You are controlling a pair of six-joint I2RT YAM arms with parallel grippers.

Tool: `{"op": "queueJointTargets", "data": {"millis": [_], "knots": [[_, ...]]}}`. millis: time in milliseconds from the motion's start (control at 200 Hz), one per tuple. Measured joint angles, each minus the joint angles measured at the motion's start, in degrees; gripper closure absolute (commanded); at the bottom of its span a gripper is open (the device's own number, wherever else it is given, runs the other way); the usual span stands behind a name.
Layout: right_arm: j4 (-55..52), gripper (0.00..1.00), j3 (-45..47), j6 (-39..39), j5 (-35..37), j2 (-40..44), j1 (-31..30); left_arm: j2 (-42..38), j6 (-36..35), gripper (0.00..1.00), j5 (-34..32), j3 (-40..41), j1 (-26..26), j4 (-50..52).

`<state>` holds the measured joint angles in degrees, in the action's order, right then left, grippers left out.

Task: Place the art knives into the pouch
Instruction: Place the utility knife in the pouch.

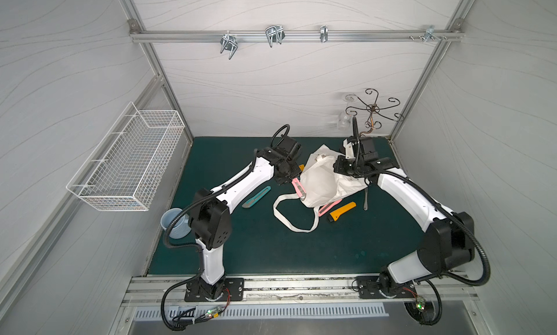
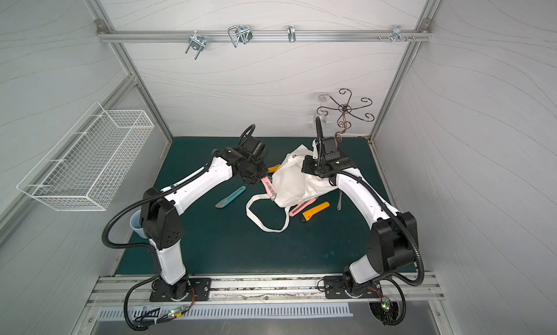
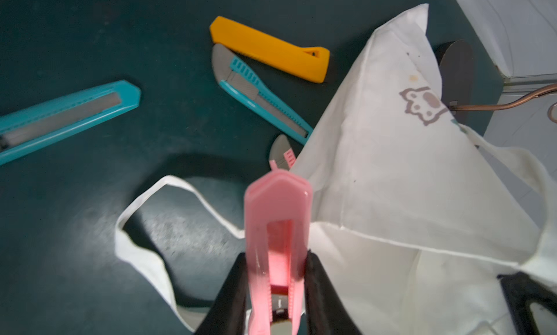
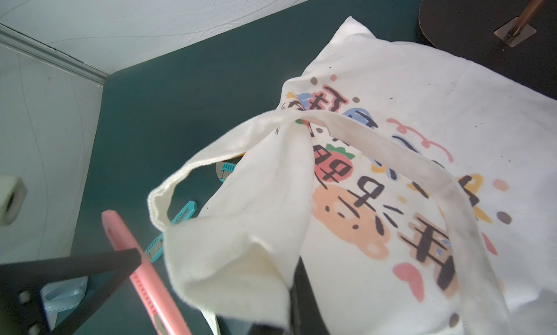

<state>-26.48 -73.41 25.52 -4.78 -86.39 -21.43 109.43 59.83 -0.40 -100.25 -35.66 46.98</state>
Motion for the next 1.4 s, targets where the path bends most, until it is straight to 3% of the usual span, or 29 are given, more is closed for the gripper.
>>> {"op": "queueJointTargets", "data": {"millis": [205, 635, 1401], "knots": [[-0.02, 1.00, -0.24, -0.04, 0.11, -0.42, 0.04, 5.81, -0.85, 0.78, 2.99, -4.42, -0.02, -4.39], [-0.15, 1.00, -1.42, -0.04, -0.20, -2.69, 1.27, 5.49, -0.87, 0.78, 6.10, 1.07, -2.05, -11.17], [-0.63, 1.00, -1.44, -0.09, -0.44, -2.69, 2.14, 6.25, -2.56, 0.78, 8.52, -1.57, -8.61, -13.68]]}}
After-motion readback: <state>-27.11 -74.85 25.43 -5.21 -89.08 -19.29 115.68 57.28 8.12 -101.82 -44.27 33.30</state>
